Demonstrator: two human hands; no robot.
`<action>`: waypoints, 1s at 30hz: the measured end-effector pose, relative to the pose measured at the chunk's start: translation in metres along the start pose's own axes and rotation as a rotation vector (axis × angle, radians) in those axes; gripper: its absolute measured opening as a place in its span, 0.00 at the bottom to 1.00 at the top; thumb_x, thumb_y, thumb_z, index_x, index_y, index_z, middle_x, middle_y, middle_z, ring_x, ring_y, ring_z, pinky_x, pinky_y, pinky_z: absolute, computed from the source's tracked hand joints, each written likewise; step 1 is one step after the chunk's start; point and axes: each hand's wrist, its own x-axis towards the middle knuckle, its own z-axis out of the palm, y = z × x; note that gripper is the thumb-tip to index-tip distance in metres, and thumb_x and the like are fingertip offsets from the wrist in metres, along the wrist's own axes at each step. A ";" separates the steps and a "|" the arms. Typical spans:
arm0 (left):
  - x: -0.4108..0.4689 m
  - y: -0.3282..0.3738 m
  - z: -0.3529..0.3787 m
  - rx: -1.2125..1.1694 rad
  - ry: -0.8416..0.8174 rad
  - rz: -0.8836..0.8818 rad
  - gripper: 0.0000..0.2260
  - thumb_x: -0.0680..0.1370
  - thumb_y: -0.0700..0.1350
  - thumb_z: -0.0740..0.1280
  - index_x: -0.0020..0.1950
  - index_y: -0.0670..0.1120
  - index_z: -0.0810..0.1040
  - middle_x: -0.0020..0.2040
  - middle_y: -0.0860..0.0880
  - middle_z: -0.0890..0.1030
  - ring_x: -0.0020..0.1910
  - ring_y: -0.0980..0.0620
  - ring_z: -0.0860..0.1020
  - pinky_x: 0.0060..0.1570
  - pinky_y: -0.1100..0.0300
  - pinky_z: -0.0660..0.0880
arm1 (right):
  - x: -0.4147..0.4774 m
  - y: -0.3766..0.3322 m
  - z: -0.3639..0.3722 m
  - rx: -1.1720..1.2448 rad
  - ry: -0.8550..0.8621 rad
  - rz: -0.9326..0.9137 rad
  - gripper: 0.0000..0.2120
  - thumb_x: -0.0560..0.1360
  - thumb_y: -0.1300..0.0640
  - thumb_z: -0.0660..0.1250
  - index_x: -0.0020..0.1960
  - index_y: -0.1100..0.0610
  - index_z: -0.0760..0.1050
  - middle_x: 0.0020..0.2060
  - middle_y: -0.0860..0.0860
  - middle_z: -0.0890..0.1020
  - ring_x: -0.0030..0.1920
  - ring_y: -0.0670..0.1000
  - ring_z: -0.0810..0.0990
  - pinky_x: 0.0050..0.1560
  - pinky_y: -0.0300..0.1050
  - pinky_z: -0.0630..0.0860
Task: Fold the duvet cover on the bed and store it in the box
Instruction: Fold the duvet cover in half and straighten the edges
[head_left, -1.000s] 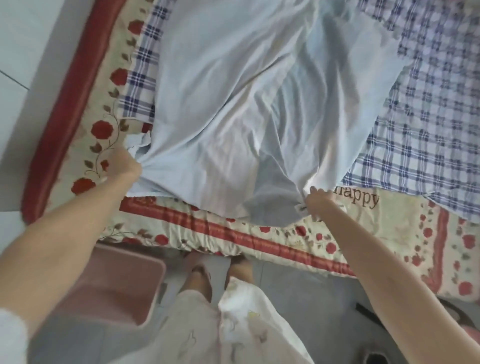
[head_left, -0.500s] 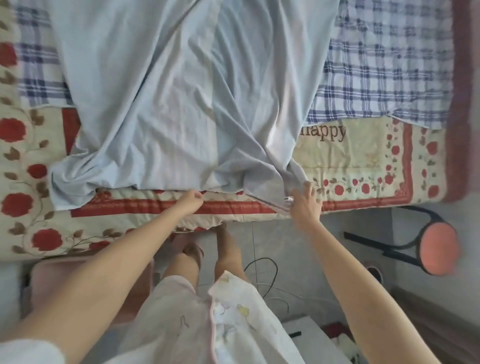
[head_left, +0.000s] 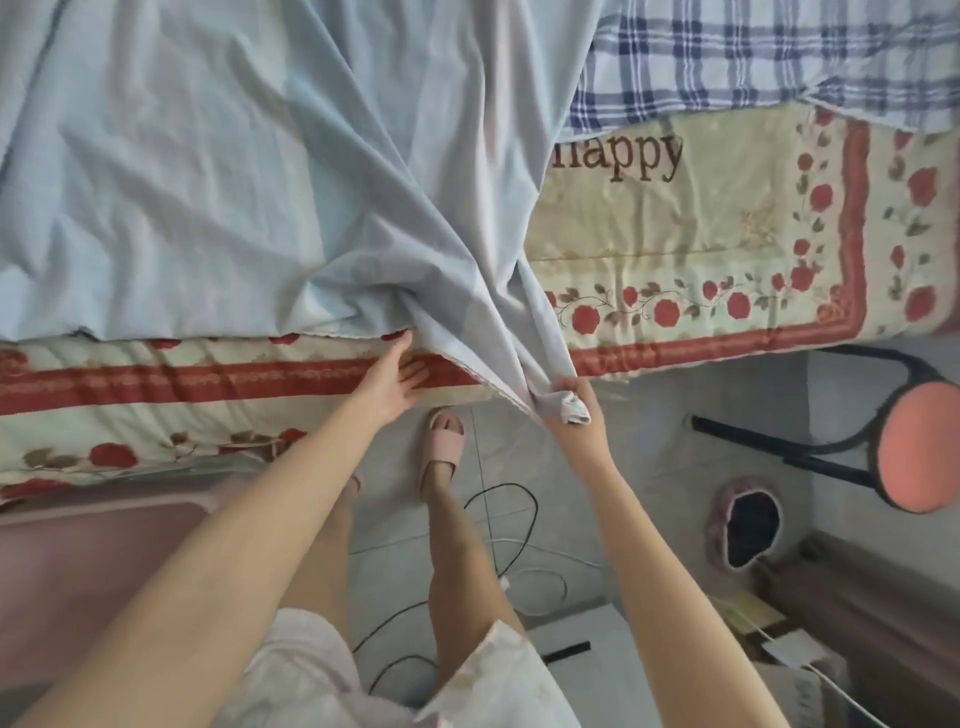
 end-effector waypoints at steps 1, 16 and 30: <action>0.011 -0.005 0.010 -0.091 -0.029 0.006 0.21 0.77 0.57 0.65 0.63 0.45 0.73 0.54 0.47 0.78 0.55 0.50 0.76 0.64 0.53 0.70 | 0.004 0.006 -0.002 0.040 0.006 0.000 0.14 0.73 0.59 0.70 0.55 0.50 0.70 0.47 0.45 0.76 0.42 0.43 0.74 0.34 0.27 0.70; 0.045 -0.138 0.044 -0.415 0.231 0.074 0.10 0.78 0.34 0.64 0.58 0.36 0.75 0.61 0.38 0.78 0.50 0.46 0.79 0.51 0.54 0.77 | 0.048 0.042 -0.044 0.448 0.342 0.003 0.24 0.70 0.73 0.51 0.56 0.49 0.67 0.54 0.41 0.73 0.39 0.47 0.71 0.32 0.34 0.67; 0.020 -0.081 -0.028 -0.582 0.152 0.417 0.14 0.76 0.38 0.65 0.61 0.46 0.76 0.57 0.47 0.81 0.58 0.47 0.79 0.56 0.49 0.76 | 0.048 0.074 -0.024 -0.051 0.410 -0.049 0.35 0.67 0.71 0.57 0.68 0.44 0.59 0.48 0.48 0.77 0.40 0.53 0.77 0.39 0.48 0.74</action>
